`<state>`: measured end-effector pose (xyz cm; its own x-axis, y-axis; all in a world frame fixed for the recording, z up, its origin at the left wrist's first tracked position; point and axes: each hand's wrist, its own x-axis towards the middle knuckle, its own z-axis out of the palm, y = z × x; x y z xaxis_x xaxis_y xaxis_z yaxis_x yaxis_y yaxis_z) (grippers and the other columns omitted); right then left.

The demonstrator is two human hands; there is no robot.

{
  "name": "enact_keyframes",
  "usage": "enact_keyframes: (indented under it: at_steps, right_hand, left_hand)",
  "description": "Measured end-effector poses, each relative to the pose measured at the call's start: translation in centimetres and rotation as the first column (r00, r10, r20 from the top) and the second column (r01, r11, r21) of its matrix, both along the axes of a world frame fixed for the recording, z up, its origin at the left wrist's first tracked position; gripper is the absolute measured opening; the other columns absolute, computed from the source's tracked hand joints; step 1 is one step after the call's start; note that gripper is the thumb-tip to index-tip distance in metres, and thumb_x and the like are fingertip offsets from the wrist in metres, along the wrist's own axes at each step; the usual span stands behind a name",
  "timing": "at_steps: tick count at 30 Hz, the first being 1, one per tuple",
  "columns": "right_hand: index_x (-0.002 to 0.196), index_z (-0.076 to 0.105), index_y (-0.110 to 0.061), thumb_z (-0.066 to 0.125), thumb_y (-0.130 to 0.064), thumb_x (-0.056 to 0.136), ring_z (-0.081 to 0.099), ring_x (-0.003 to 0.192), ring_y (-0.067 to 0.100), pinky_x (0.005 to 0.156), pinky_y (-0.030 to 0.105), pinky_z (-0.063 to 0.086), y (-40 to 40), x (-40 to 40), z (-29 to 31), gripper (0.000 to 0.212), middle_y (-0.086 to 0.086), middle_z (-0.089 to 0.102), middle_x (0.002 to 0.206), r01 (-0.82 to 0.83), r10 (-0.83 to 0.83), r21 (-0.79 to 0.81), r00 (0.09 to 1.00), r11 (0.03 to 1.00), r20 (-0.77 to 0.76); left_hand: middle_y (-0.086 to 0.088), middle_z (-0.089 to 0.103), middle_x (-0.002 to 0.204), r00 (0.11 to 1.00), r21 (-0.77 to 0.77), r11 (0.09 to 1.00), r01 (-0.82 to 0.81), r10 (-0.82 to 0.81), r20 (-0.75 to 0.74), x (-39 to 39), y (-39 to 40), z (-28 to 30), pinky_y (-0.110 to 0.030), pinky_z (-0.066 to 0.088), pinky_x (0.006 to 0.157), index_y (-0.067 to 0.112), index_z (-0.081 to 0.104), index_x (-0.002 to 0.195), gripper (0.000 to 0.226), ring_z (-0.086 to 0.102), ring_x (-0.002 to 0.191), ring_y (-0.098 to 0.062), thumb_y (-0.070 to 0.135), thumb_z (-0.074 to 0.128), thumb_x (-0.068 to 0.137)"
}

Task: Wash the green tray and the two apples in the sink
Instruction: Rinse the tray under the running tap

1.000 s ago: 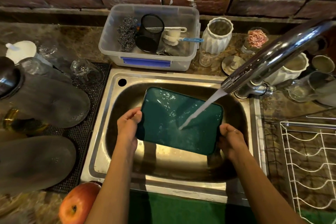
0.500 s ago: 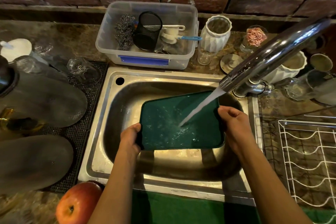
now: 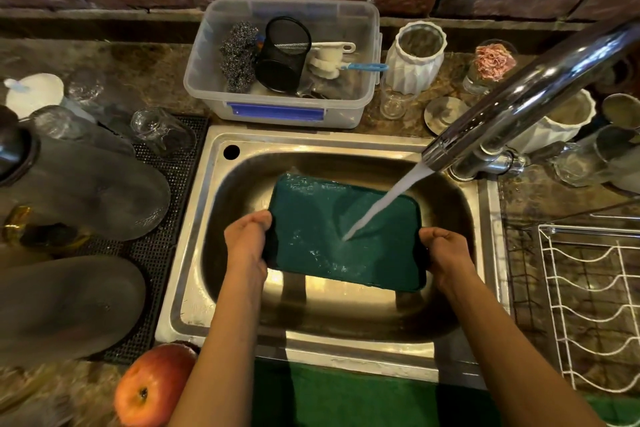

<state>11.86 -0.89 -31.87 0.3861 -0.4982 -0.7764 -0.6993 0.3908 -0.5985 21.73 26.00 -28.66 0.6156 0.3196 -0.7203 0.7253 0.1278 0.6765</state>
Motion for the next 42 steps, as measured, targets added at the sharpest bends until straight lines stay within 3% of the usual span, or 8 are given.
enact_keyframes:
  at_steps: [7,12,16,20,23,32,38,42]
  right_hand:
    - [0.081,0.063,-0.010,0.047,-0.001,0.097,0.057,0.091,0.030,0.075,0.042,0.052,0.7,-1.2,-0.5,0.025,0.010,0.064,0.088,0.058,-0.073,0.173,0.994,0.983,0.077]
    - [0.106,0.069,-0.013,0.049,-0.004,0.101,0.065,0.084,0.023,0.071,0.039,0.052,0.8,-1.2,0.9,0.023,0.005,0.071,0.090,0.124,-0.175,0.203,0.950,0.971,0.257]
    - [0.102,0.074,-0.019,0.053,-0.011,0.100,0.072,0.091,0.025,0.074,0.034,0.055,0.4,-1.6,3.2,0.022,0.006,0.078,0.098,0.017,-0.038,0.064,0.938,0.998,0.343]
    - [0.093,0.078,-0.030,0.059,-0.015,0.097,0.074,0.090,0.016,0.077,0.034,0.058,0.1,-0.8,5.4,0.025,-0.002,0.078,0.097,-0.046,0.079,-0.093,0.918,0.995,0.388]
    - [0.103,0.075,-0.024,0.061,-0.018,0.096,0.073,0.087,0.008,0.078,0.032,0.056,-0.2,0.2,6.4,0.017,-0.007,0.078,0.095,-0.084,0.144,-0.171,0.912,0.982,0.383]
    - [0.089,0.072,-0.015,0.058,-0.016,0.099,0.071,0.062,0.001,0.046,0.014,0.051,-1.8,0.8,5.3,0.017,-0.010,0.075,0.069,-0.085,0.113,-0.125,0.963,0.989,0.243]
    - [0.079,0.069,-0.009,0.056,-0.010,0.098,0.061,0.083,0.026,0.079,0.045,0.055,-0.3,-0.7,2.1,0.023,0.013,0.069,0.086,-0.009,0.019,-0.103,0.995,0.995,0.100]
    - [0.086,0.064,-0.001,0.049,0.003,0.098,0.054,0.075,0.021,0.059,0.029,0.049,0.7,-1.8,0.8,0.019,0.008,0.060,0.076,0.059,-0.058,-0.011,0.993,0.998,0.107]
  left_hand:
    - [0.007,0.078,0.090,0.966,0.020,0.988,0.152,-0.152,0.211,0.5,0.1,1.9,-0.042,0.054,0.082,0.034,0.080,0.081,0.033,0.068,0.099,-0.021,0.010,0.063,0.095]
    - [-0.003,0.078,0.104,0.964,-0.085,0.988,0.127,-0.103,0.246,0.5,1.4,1.6,-0.043,0.054,0.084,0.023,0.077,0.099,0.024,0.068,0.106,-0.028,0.006,0.061,0.095]
    - [-0.014,0.073,0.119,0.990,-0.193,0.981,0.031,-0.004,0.139,-0.2,2.0,0.3,-0.055,0.053,0.097,0.013,0.073,0.112,0.025,0.066,0.113,-0.036,0.006,0.054,0.098]
    - [-0.011,0.078,0.097,0.999,-0.341,0.939,-0.047,0.043,-0.021,-1.6,1.5,-1.4,-0.046,0.059,0.072,0.018,0.078,0.093,0.033,0.073,0.089,-0.032,0.009,0.046,0.097]
    - [-0.014,0.073,0.102,0.989,-0.345,0.935,-0.078,0.029,-0.146,-2.2,0.9,-2.2,-0.045,0.056,0.073,0.015,0.069,0.101,0.026,0.069,0.088,-0.034,0.016,0.044,0.102]
    - [-0.021,0.069,0.112,0.955,-0.296,0.955,-0.027,-0.063,-0.291,-1.8,-0.1,-1.8,-0.046,0.056,0.070,0.012,0.063,0.113,0.019,0.067,0.090,-0.035,0.017,0.049,0.102]
    - [-0.015,0.071,0.101,0.994,-0.137,0.990,-0.034,0.019,-0.111,-0.9,-0.1,-0.7,-0.040,0.055,0.071,0.013,0.069,0.090,0.015,0.067,0.090,-0.033,0.005,0.057,0.095]
    - [-0.005,0.075,0.082,0.995,-0.080,0.994,0.072,-0.067,0.071,-0.4,0.3,0.4,-0.027,0.053,0.055,0.016,0.075,0.087,0.021,0.070,0.072,-0.018,0.003,0.060,0.095]
